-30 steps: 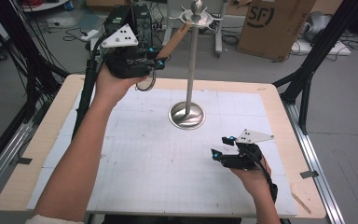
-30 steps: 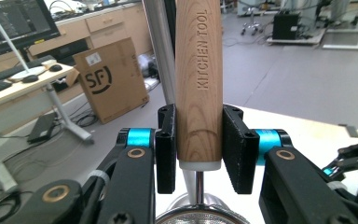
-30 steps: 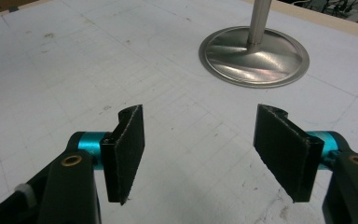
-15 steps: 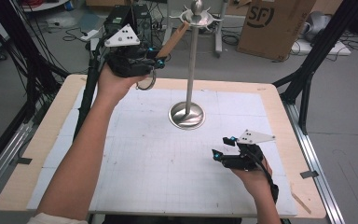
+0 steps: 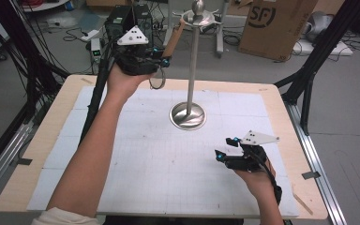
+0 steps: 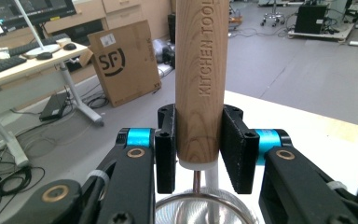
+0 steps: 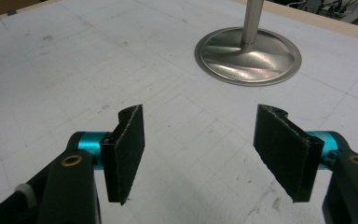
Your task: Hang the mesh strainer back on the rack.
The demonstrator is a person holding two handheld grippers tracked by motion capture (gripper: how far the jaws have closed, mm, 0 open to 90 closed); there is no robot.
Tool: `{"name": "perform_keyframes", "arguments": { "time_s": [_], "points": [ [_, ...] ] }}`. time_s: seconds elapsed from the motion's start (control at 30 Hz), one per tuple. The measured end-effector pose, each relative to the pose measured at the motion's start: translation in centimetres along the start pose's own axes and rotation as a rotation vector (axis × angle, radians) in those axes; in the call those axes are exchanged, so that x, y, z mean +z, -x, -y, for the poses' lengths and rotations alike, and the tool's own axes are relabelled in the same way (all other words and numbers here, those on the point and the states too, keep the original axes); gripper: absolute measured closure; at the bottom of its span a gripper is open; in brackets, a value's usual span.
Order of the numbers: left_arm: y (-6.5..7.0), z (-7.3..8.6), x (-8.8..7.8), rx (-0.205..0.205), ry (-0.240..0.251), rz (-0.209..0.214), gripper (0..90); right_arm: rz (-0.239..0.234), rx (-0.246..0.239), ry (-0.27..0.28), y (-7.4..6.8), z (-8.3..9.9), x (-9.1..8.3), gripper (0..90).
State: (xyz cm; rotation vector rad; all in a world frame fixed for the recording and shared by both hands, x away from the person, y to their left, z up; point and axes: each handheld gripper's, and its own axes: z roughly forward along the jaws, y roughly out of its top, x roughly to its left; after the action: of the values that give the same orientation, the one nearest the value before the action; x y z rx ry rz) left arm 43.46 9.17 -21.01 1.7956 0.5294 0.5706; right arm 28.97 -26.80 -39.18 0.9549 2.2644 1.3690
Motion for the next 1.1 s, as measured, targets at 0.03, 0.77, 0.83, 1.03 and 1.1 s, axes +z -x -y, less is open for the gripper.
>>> {"name": "perform_keyframes", "arguments": {
  "time_s": [0.03, 0.77, 0.83, 1.03, 1.1],
  "points": [
    [0.1, 0.1, 0.2, -0.001, 0.001, -0.001, 68.6, -0.001, 0.0, -0.002, 0.0, 0.0, 0.0, 32.8],
    [0.6, 1.3, 1.5, -0.05, -0.022, -0.01, 46.1, 0.003, 0.013, 0.01, 0.0, 0.0, -0.8, 32.8],
    [0.6, 1.6, 1.2, -0.055, -0.032, -0.011, 42.4, 0.004, 0.006, 0.011, 0.0, 0.0, -0.7, 32.8],
    [0.5, 2.5, 0.2, -0.077, -0.038, 0.027, 37.2, 0.003, -0.001, 0.015, -0.1, -0.1, -0.6, 32.8],
    [0.4, 2.9, -0.1, -0.09, -0.035, 0.034, 35.9, 0.001, 0.0, 0.015, -0.2, -0.2, -0.6, 32.8]
  ]
}}
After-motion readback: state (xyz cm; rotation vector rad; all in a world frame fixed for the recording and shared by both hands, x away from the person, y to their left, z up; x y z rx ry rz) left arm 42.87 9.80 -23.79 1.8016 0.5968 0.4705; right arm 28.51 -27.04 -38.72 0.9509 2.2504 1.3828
